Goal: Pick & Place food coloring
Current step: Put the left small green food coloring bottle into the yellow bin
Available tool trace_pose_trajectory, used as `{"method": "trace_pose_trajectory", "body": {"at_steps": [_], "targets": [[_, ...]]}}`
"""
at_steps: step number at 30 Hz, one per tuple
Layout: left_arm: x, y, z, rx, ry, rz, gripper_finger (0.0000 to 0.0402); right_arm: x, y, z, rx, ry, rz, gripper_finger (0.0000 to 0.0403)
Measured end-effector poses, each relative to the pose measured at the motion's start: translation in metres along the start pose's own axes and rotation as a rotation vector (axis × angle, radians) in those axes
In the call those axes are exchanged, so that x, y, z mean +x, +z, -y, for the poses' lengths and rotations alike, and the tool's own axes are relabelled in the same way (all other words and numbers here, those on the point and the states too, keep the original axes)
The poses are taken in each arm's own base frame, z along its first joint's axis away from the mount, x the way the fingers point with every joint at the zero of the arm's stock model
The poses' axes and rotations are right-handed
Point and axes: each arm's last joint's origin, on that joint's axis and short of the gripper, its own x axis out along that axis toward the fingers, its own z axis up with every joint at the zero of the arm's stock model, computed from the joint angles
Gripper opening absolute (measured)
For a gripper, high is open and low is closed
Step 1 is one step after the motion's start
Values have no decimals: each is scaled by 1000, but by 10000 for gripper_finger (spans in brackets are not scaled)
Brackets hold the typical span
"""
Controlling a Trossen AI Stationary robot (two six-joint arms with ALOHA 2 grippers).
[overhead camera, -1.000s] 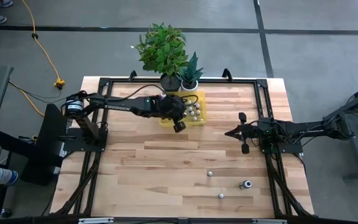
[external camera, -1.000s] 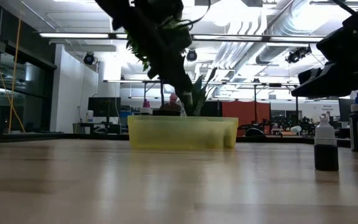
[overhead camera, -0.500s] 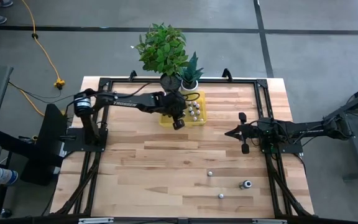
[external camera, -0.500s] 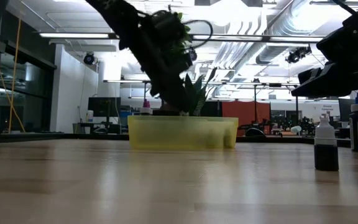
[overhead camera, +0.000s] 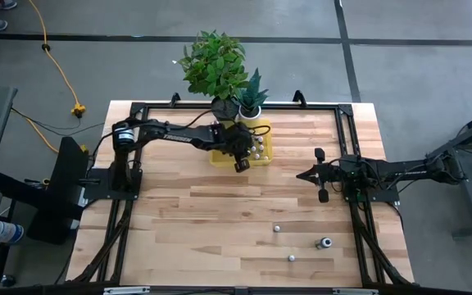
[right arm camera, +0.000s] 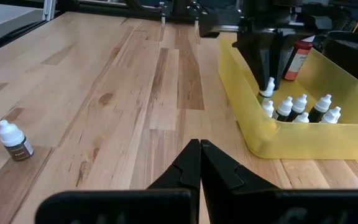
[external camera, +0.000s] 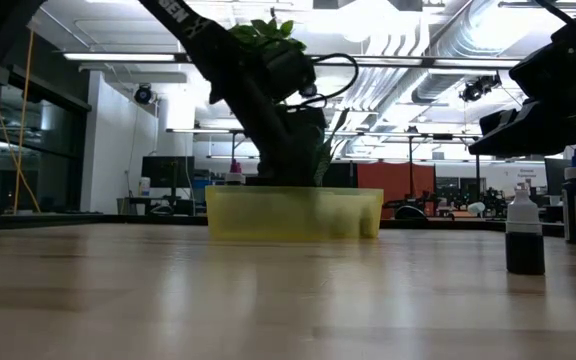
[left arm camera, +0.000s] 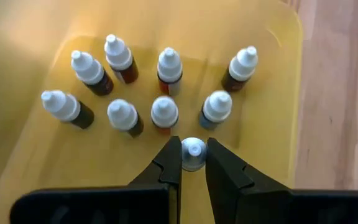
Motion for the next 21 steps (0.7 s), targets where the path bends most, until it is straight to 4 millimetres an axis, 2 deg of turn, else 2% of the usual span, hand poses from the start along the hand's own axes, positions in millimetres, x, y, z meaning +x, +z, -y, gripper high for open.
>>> {"method": "trace_pose_trajectory", "body": {"at_steps": [5, 9, 18, 21], "targets": [[9, 8, 1, 42, -24, -13, 35, 0, 0, 0, 0, 0, 0, 0], [16, 5, 1, 43, -24, -32, 35, 0, 0, 0, 0, 0, 0, 0], [16, 6, 1, 44, -16, -30, 36, 0, 0, 0, 0, 0, 0, 0], [16, 6, 1, 48, -15, -31, 49, 0, 0, 0, 0, 0, 0, 0]]}}
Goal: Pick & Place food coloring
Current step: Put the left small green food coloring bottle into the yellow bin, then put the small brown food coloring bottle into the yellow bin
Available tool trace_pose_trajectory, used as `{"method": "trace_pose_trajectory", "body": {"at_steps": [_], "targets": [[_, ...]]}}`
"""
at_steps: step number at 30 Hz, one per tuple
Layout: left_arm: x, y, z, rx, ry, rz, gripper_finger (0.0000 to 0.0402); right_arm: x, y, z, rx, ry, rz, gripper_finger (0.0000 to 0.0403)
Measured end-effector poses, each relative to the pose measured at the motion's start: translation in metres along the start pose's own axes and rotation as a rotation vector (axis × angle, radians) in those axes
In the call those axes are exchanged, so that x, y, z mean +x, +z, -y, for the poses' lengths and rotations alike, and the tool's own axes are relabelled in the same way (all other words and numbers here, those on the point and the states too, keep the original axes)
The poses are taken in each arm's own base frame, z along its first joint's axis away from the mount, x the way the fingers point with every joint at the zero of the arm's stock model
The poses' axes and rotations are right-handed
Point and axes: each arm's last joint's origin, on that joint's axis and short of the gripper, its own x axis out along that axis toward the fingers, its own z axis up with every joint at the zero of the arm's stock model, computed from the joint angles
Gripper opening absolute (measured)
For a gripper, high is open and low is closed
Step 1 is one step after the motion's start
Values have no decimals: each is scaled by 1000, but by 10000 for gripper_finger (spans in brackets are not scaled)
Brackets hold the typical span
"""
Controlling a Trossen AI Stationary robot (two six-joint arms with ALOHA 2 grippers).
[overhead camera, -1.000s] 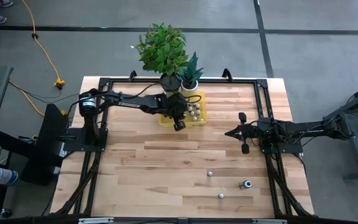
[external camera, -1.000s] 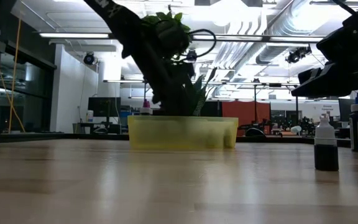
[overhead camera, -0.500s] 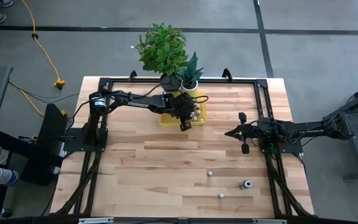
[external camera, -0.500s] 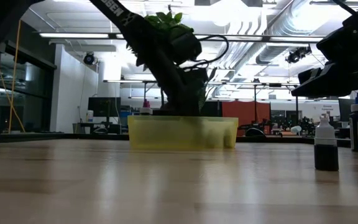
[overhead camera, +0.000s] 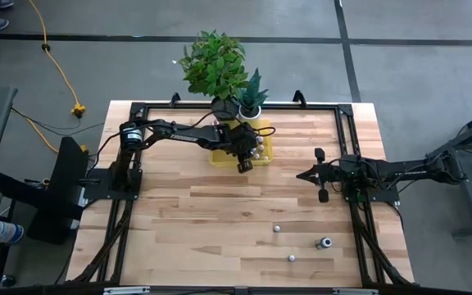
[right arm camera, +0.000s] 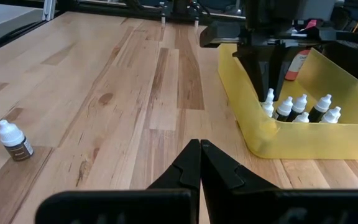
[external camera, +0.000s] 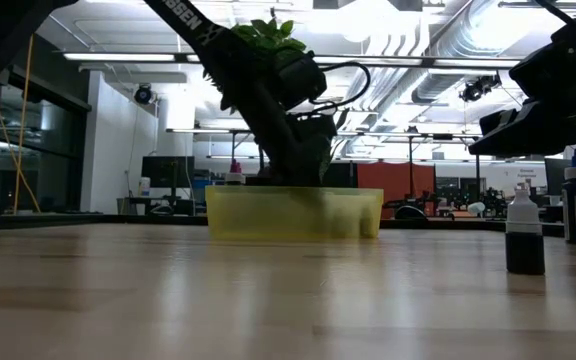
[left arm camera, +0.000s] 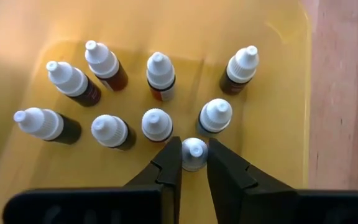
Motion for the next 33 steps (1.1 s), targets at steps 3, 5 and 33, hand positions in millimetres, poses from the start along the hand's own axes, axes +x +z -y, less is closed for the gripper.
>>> {"method": "trace_pose_trajectory", "body": {"at_steps": [3, 5, 33], "targets": [[0, 1, 0, 19, 0, 7, 73, 0, 0, 0, 0, 0, 0, 0], [0, 1, 0, 30, 1, 7, 90, 0, 0, 0, 0, 0, 0, 0], [-41, 46, 3, 62, 13, 130, 127, 0, 0, 0, 0, 0, 0, 0]]}}
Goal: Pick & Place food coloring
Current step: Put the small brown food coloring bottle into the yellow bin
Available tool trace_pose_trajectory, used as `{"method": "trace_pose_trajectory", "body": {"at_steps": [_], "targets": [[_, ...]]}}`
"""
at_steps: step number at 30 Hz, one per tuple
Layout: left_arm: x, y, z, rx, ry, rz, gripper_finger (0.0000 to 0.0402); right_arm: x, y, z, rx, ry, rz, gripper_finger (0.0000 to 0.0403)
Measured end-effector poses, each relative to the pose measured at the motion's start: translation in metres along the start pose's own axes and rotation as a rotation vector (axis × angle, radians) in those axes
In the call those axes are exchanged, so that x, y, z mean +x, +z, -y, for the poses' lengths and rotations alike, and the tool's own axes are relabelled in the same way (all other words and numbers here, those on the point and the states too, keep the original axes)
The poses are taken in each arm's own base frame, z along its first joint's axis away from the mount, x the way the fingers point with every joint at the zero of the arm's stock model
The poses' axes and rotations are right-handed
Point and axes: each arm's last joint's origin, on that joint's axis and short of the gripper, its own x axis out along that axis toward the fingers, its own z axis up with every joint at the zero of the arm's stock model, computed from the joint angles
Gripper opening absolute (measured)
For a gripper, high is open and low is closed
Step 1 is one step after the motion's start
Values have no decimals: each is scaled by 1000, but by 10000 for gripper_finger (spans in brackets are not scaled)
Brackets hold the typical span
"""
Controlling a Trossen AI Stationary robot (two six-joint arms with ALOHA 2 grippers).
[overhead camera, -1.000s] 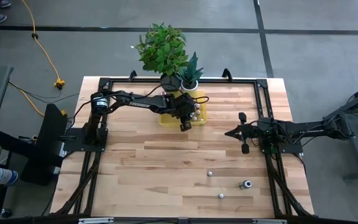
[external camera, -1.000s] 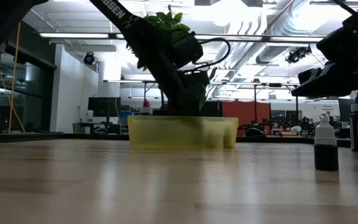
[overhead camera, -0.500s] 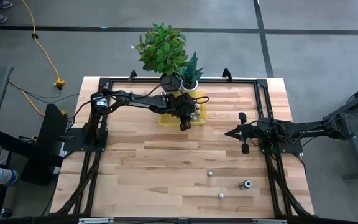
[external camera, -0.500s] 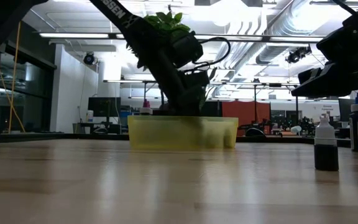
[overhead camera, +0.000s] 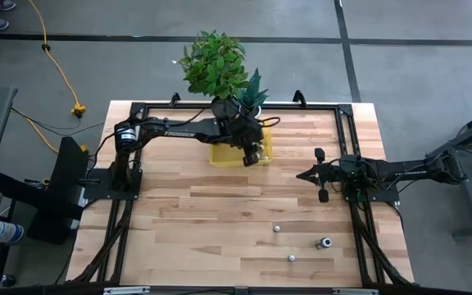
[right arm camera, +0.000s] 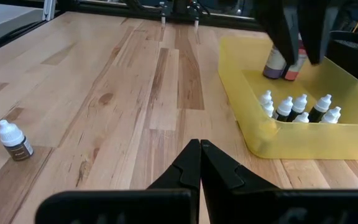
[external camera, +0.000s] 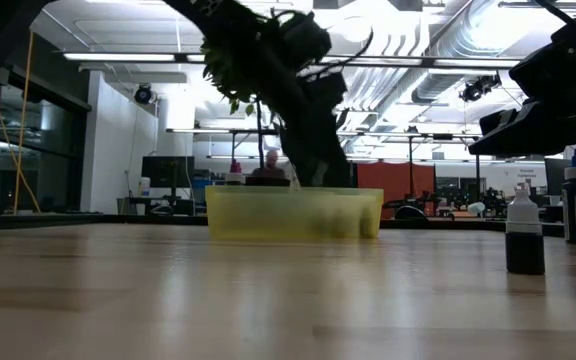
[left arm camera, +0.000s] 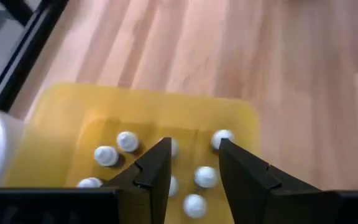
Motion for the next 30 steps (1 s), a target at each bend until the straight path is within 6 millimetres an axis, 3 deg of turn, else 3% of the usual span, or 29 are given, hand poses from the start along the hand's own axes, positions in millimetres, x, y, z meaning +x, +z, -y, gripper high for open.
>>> {"method": "trace_pose_trajectory", "body": {"at_steps": [4, 15, 24, 30], "targets": [[-21, 20, 11, 30, -43, 61, 127, 0, 0, 0, 0, 0, 0, 0], [-62, 34, 77, 273, -338, 178, 127, 0, 0, 0, 0, 0, 3, 0], [-66, 30, 129, 411, -417, 293, 127, 0, 0, 0, 0, -1, 4, 0], [-44, 19, 171, 392, -411, 346, 127, 0, 0, 0, 0, 0, 4, 0]]}}
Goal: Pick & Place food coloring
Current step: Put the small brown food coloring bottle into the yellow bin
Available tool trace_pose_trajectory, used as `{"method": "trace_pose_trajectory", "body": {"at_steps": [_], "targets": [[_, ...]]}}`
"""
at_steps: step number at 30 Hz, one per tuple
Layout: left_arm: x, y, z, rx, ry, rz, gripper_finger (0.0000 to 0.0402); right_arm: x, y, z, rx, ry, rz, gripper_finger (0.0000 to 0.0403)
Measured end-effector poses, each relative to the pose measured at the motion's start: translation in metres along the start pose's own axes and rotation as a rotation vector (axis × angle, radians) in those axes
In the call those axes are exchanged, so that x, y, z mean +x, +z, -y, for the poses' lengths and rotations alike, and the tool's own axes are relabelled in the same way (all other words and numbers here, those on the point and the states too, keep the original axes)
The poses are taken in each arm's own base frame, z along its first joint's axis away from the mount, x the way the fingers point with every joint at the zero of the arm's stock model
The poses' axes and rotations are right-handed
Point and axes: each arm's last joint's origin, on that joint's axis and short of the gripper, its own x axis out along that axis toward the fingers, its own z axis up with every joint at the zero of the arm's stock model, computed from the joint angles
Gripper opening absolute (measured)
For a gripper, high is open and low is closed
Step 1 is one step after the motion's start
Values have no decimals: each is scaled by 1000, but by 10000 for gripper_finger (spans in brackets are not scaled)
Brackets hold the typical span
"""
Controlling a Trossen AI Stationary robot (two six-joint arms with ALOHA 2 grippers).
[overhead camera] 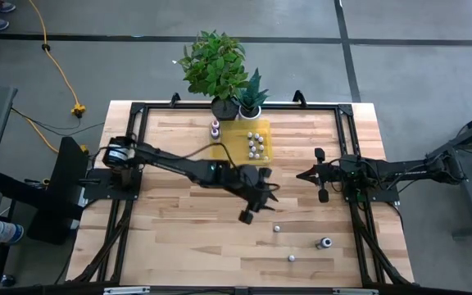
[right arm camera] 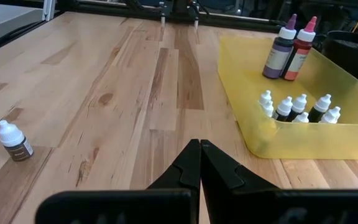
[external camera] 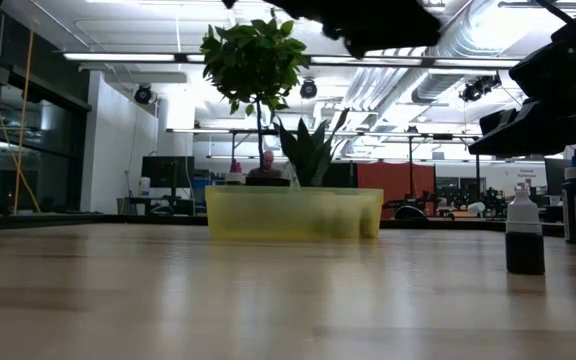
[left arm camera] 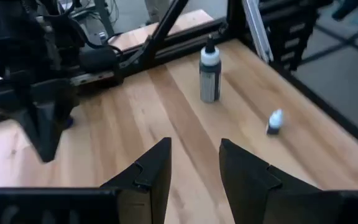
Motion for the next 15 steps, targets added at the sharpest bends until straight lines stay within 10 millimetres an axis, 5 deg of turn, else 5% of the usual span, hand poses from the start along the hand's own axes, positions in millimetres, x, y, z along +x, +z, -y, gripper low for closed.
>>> {"method": "trace_pose_trajectory", "body": {"at_steps": [15], "targets": [[79, -18, 21, -76, -86, -124, 127, 0, 0, 0, 0, 0, 0, 0]]}}
